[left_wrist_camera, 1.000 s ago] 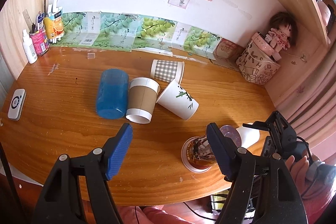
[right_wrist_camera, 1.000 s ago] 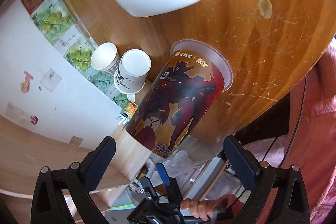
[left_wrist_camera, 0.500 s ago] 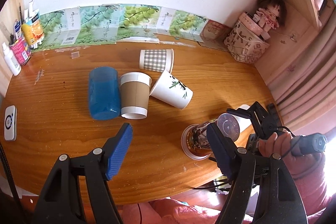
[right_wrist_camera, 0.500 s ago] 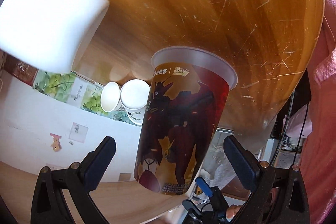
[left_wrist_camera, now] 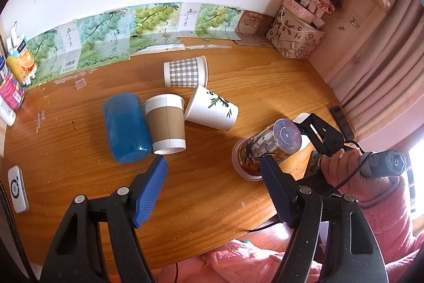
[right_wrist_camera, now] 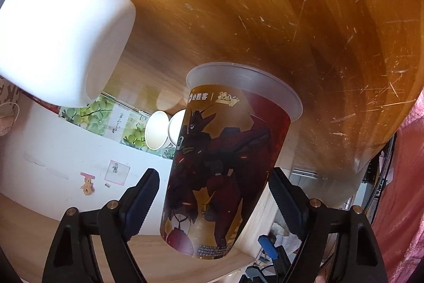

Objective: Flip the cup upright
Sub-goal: 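Grasp the cup with the right tool while the left tool opens and releases, then rotate the held cup with the right tool, turning its bottom downward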

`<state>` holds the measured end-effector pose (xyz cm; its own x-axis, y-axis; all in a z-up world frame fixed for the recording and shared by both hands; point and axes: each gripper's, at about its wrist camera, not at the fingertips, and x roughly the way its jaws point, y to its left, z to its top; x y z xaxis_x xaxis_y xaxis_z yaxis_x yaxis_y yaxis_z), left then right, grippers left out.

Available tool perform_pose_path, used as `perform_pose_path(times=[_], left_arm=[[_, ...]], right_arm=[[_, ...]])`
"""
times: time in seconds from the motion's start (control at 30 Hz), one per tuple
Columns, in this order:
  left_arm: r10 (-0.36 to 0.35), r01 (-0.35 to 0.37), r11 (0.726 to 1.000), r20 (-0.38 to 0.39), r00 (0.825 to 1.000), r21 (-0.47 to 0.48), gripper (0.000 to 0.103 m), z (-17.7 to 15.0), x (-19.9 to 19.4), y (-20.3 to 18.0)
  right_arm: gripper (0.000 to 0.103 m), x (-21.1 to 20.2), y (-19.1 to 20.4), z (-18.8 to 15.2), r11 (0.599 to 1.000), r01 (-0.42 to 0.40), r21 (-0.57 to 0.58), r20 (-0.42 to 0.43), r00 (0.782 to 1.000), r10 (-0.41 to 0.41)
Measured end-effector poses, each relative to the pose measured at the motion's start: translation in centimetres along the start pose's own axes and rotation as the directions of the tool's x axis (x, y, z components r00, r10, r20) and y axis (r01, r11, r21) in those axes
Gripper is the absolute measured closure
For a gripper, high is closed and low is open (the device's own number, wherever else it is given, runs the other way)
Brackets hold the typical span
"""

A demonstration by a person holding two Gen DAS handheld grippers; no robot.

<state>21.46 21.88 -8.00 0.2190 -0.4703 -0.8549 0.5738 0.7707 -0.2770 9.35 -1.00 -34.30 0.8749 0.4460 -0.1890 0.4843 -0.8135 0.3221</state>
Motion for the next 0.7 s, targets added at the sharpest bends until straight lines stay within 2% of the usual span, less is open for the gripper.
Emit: perform_pose_path(times=[0.13,0.27,0.37,0.53,0.6,0.7], left_arm=[[-0.003,0.003,0.999,0.014,1.0,0.049,0.027,0.6,-0.2,0.1],[-0.004,0.001,0.996,0.036,0.999,0.085,0.027,1.1,-0.7,0.2],[-0.004,-0.001,0.995,0.048,0.999,0.1,0.027,1.3,-1.1,0.3],[-0.008,0.001,0.993,0.066,0.998,0.116,0.027,1.5,-1.6,0.6],[-0.01,0.001,0.993,0.071,0.997,0.121,0.027,1.5,-1.7,0.7],[-0.009,-0.001,0.992,0.073,0.997,0.129,0.027,1.3,-1.8,0.7]], right_arm=[[0.027,0.8,0.0,-0.3,0.999,-0.009,-0.05,-0.026,1.0,0.008],[0.03,1.6,0.8,-1.5,0.983,0.003,-0.182,-0.064,0.998,-0.015],[0.031,1.6,1.5,-2.6,0.955,0.021,-0.295,-0.054,0.998,-0.038],[0.033,1.0,2.0,-4.4,0.882,0.04,-0.47,0.017,0.999,-0.036],[0.033,0.6,2.0,-5.0,0.841,0.044,-0.54,0.047,0.999,-0.022],[0.033,0.1,2.3,-6.0,0.755,0.115,-0.646,0.128,0.991,-0.042]])
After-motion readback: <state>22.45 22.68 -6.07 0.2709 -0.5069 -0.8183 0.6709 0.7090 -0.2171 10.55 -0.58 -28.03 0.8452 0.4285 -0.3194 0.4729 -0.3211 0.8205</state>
